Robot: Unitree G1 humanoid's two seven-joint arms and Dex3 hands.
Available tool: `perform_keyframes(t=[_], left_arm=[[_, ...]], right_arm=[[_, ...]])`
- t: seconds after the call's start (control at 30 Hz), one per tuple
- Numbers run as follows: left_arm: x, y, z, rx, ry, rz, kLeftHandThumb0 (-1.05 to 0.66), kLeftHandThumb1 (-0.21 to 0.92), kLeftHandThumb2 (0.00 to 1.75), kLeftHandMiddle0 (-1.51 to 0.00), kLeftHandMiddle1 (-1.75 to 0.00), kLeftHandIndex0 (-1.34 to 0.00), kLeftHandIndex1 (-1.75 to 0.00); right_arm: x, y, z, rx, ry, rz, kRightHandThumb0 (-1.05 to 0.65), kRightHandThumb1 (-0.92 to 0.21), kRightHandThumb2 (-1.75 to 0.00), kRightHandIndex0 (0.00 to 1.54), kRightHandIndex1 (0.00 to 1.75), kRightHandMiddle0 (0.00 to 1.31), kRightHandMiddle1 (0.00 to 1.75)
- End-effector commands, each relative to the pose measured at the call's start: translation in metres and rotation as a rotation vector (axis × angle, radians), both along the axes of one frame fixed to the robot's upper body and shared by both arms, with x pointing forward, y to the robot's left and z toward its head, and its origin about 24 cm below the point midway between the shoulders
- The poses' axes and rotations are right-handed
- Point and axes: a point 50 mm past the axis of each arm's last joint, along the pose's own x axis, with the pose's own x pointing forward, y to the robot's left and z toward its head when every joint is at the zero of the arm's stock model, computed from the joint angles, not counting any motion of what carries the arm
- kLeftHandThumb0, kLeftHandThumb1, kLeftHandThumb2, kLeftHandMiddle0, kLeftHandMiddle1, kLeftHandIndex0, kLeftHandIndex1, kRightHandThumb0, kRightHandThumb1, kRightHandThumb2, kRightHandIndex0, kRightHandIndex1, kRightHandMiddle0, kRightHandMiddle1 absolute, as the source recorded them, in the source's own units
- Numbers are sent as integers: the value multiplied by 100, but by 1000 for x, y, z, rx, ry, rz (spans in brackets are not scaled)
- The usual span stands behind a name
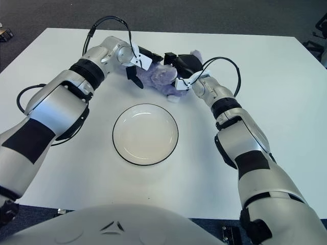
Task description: Put the doll into the plate.
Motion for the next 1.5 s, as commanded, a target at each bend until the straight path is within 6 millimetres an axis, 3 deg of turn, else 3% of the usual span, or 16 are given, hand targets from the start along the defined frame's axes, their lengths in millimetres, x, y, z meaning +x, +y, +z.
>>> perform_keyframes(t=[0.0,0.4,0.67,0.97,1.1,1.33,1.47], left_arm=[[1,-1,7,-10,23,15,-96,58,46,0,0,0,0],[2,0,4,-14,33,46,-101,60,45,0,0,0,0],[2,-2,-3,10,-4,75,-105,64,39,0,0,0,0],[2,-4,-9,68,-81,78,-100,64,38,0,0,0,0],[3,-3,-12,79,-104,89,-96,60,44,0,0,0,0],[2,1,-30,137,-151,93,-103,63,49,-7,-4,-1,0],[2,1,-30,162,-143,69,-100,68,45,-12,-10,-1,-23]], right_arm=[[-9,0,-29,-75,106,11,0,10,-172,95,155,74,175],[-8,-2,-20,-135,110,79,0,6,-173,83,174,76,169],[-10,-3,-19,-167,65,103,0,4,-171,79,174,73,173],[-10,-5,-20,-141,71,79,0,4,-166,86,158,74,175],[-10,-3,-19,-124,98,87,0,4,-166,86,157,73,175],[-10,-6,-16,-156,90,89,0,6,-169,86,162,73,175],[-9,-9,-17,-165,90,54,0,7,-171,89,162,73,175]])
